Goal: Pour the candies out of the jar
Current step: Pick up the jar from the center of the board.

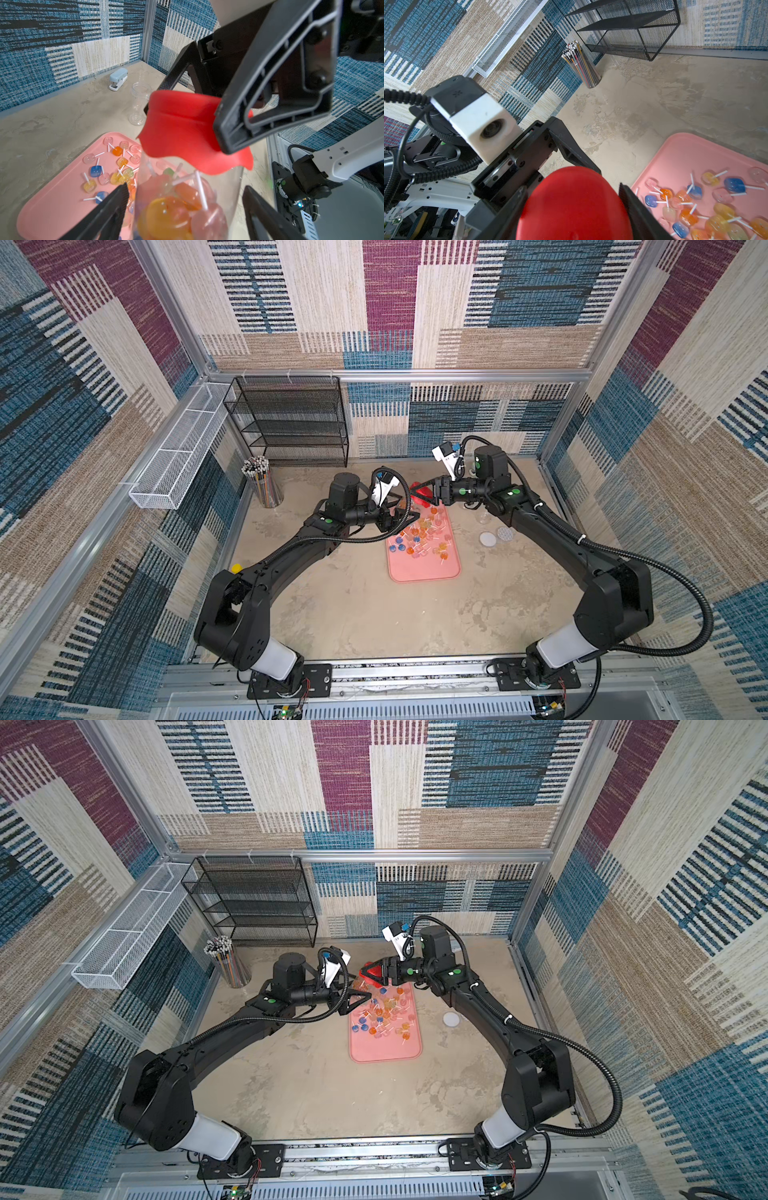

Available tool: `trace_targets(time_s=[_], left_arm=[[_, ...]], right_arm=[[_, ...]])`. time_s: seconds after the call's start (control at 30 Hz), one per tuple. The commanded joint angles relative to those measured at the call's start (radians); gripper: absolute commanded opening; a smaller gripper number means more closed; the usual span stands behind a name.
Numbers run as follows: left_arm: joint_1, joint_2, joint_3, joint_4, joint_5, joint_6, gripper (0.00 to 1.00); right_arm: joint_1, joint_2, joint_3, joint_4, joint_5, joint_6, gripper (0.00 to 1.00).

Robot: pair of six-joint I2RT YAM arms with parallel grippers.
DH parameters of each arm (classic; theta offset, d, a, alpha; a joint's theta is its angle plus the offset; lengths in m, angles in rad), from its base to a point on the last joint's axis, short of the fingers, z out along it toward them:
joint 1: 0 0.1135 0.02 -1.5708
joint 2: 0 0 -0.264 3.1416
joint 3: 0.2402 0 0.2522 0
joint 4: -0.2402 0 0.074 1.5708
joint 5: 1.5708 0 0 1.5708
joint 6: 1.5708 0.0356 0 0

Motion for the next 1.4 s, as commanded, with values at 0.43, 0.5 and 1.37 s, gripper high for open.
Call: trace_targets(time_s=[0.43,0.5,1.37], left_arm=[[-0.001,0.028,0.034,0.011,0.032,0.009,0.78],[0.0,0.03,0.035,0.011,0.035,0.007,0.74],[-0.001,0.029,0.04,0.002,0.003,0.003,0.59]], right_arm=[[0.002,-0.017,-0.016,0.079,-0.051,0.028,0.44],[0.001,-0.019,-0.016,0.081,-0.052,0.028,0.44],[0.002,-0.019,-0.019,0.077,-0.05,0.016,0.44]])
